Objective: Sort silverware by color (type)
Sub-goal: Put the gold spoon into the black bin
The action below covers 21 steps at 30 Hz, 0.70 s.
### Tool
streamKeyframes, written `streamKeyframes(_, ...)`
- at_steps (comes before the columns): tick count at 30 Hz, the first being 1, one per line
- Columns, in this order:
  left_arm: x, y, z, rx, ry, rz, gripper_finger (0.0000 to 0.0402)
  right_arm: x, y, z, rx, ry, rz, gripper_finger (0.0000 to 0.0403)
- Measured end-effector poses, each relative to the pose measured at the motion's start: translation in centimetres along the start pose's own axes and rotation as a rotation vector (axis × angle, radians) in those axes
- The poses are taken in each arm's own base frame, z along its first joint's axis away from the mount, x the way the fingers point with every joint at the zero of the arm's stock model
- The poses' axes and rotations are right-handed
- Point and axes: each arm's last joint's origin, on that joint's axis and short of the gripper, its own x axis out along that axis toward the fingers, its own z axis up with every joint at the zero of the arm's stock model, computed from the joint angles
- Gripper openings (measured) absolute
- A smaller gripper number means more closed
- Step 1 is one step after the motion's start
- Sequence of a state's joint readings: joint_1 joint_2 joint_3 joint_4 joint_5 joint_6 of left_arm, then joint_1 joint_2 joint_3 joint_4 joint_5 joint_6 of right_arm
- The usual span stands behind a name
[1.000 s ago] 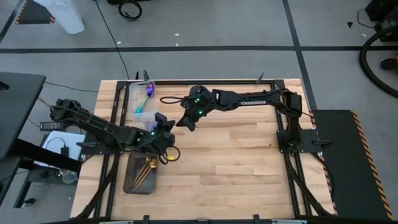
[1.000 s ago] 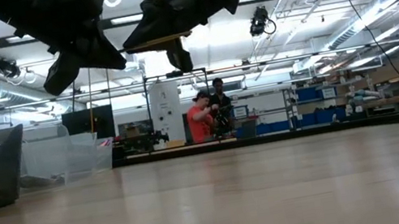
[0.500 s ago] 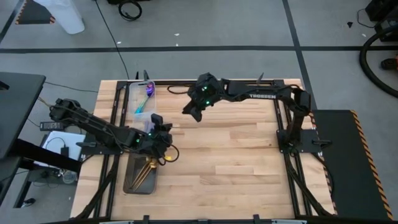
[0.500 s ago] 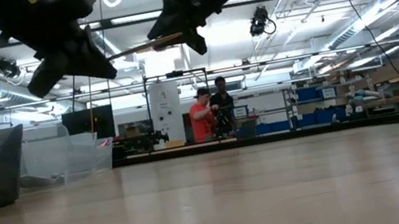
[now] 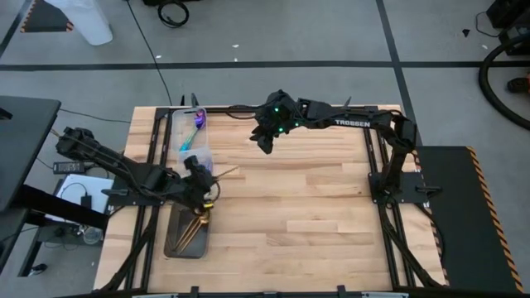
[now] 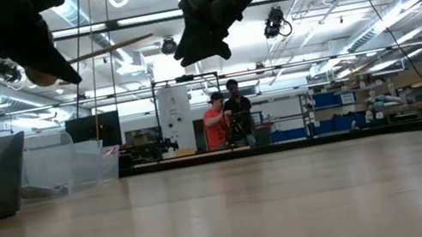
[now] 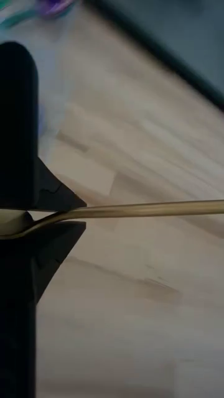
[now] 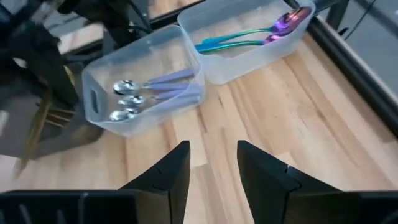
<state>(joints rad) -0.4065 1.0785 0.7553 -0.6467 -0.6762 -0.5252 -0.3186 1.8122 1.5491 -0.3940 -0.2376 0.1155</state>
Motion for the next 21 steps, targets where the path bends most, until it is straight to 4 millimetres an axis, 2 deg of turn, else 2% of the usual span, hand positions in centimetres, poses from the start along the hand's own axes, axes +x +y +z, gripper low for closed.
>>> streamKeyframes(4,-0.9,-0.2,-0.5,-0.192,0.019,-0.049,0.0031,1.0,1.1,-1.1,-0.07,-0.011,-0.028,0.0141)
streamKeyframes(11,-2.8,-2.2,-1.8,-0.458,-0.007,-0.14,0.0031,2.2,2.3,-2.5,-0.169,-0.032,-0.02,0.0142)
streamKeyframes(16,-4.3,-3.6,-3.3,-0.622,-0.08,-0.165,0.0031,2.4,2.4,-2.4,-0.202,-0.084,-0.014,0.014)
streamKeyframes(21,-4.7,-5.5,-5.0,-0.696,-0.033,-0.19,0.0031,2.2,2.0,-1.5,-0.223,-0.168,-0.027,0.014)
